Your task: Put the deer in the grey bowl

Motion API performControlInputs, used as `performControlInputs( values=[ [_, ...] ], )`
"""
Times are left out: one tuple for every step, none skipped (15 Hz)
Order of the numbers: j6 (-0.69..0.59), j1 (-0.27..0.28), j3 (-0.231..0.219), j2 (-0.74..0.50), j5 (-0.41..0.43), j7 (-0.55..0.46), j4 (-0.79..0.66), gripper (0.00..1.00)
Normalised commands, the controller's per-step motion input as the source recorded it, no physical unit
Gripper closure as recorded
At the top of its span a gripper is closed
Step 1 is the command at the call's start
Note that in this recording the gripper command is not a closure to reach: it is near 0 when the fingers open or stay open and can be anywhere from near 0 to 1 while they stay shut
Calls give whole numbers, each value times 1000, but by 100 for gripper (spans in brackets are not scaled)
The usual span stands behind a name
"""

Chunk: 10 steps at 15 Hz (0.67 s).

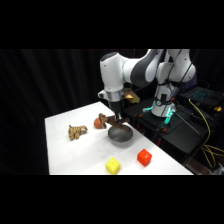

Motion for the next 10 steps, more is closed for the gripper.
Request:
performControlInputs(
  values=[
    [316,15,16,211,17,70,-38,27],
    [227,25,12,181,28,48,2,27],
    [153,37,6,130,19,42,30,27],
    [74,40,-4,60,27,37,47,0],
    [-41,25,-10,-56,52,-30,49,0],
    [-121,20,-24,-159,35,-30,43,0],
    [-235,0,-31,-299,57,-65,39,0],
    [-332,-23,-24,-407,101,-144,30,0],
    [-387,-33,-36,-492,70,-121,7,0],
    [-423,-40,-34,-526,55,-112,-6,0]
  ],
)
